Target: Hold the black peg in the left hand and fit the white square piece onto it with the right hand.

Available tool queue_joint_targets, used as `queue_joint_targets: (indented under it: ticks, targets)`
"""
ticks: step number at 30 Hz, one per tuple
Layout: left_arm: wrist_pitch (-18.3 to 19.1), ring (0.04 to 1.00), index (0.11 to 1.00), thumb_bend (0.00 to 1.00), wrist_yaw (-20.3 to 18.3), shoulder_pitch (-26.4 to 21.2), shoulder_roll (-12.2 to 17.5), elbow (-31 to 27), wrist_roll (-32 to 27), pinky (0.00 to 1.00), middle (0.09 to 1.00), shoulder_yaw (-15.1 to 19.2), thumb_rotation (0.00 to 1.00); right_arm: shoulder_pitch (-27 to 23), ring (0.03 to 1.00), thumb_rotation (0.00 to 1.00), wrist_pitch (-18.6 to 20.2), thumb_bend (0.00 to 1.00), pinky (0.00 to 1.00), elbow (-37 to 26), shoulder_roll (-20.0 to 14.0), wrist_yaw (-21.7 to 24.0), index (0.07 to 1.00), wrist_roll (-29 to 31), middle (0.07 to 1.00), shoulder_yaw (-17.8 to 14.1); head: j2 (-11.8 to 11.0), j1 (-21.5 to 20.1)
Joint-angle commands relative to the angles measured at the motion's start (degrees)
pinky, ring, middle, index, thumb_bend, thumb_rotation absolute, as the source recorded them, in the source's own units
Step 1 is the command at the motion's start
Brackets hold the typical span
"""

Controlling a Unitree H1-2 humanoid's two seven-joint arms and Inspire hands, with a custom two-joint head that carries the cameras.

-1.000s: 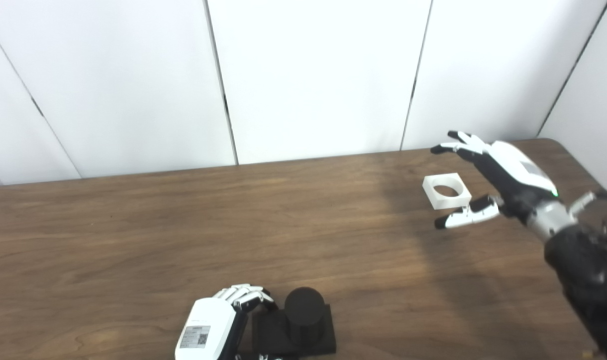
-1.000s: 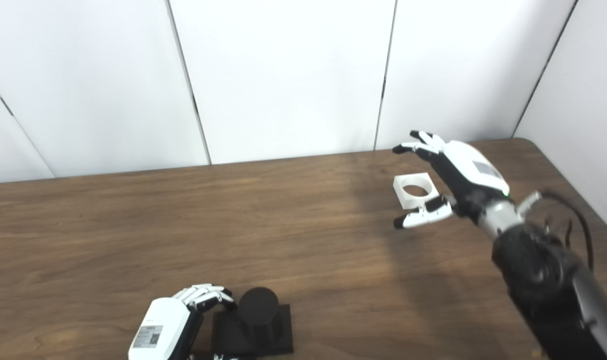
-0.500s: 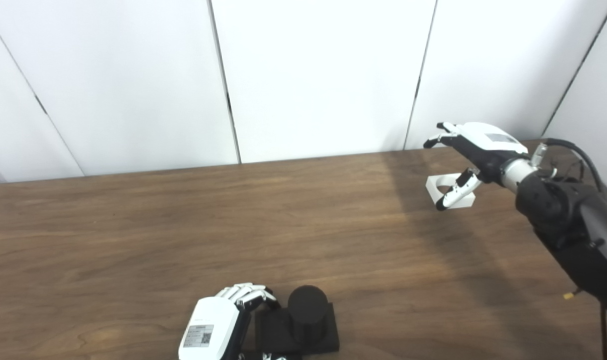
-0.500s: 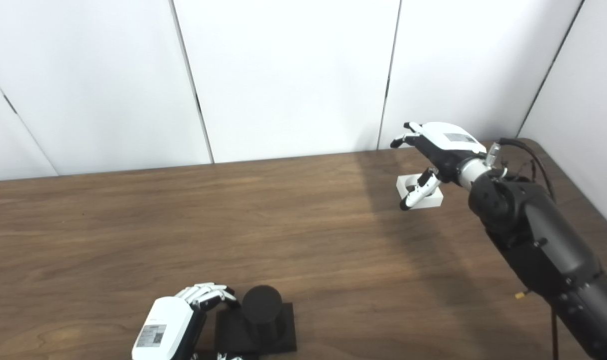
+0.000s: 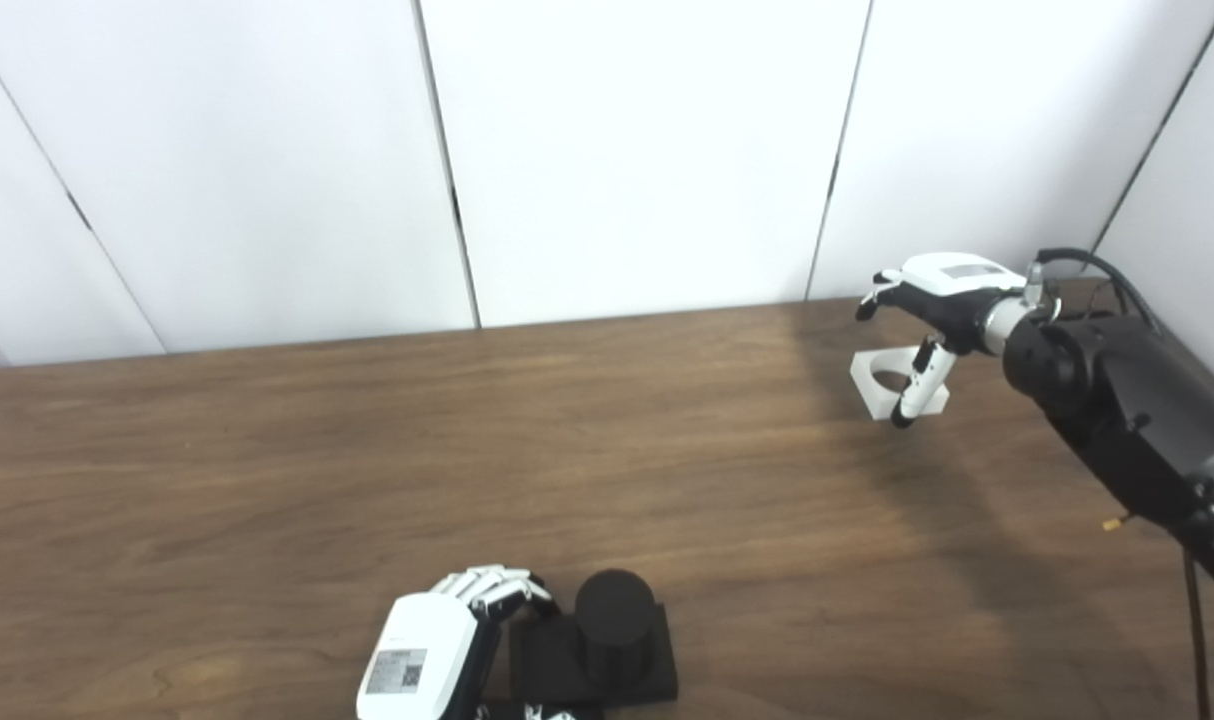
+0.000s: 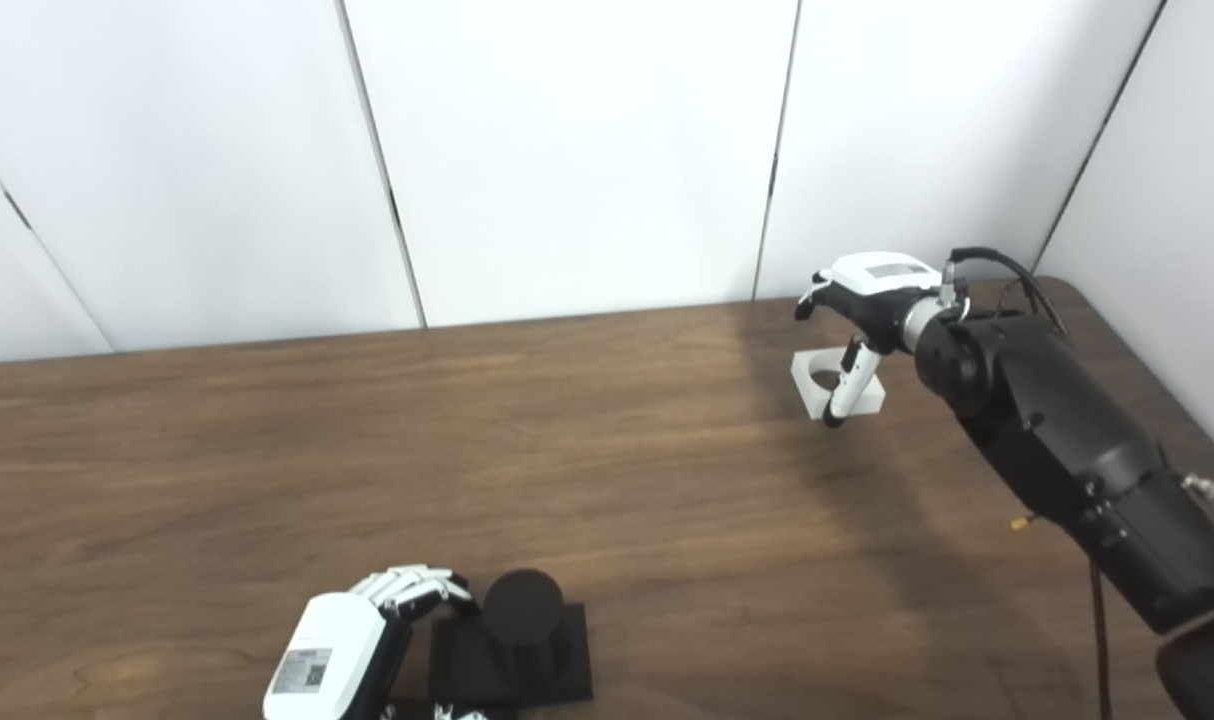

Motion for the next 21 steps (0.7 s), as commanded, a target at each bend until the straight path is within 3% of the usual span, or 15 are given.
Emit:
queue_joint_targets:
  ticks: [1, 21]
  targets:
    - [3.2, 0.761, 0.490, 0.51, -3.3, 1.5, 1.2, 2.6, 1.4, 0.72, 0.720, 0.2, 0.05, -4.2, 1.000, 0.19, -0.5, 0.99, 1.00, 0.1, -1.0, -0.1, 0.828, -1.6, 0.991, -0.3, 0.1, -0.2]
    - [3.2, 0.761, 0.489, 0.51, -3.3, 1.8, 1.1, 2.2, 1.0, 0.70, 0.718, 0.5, 0.05, -6.7, 1.000, 0.24, -2.9, 0.97, 1.00, 9.3, -0.3, -0.8, 0.840, -3.1, 0.995, 1.5, 0.8, -0.5]
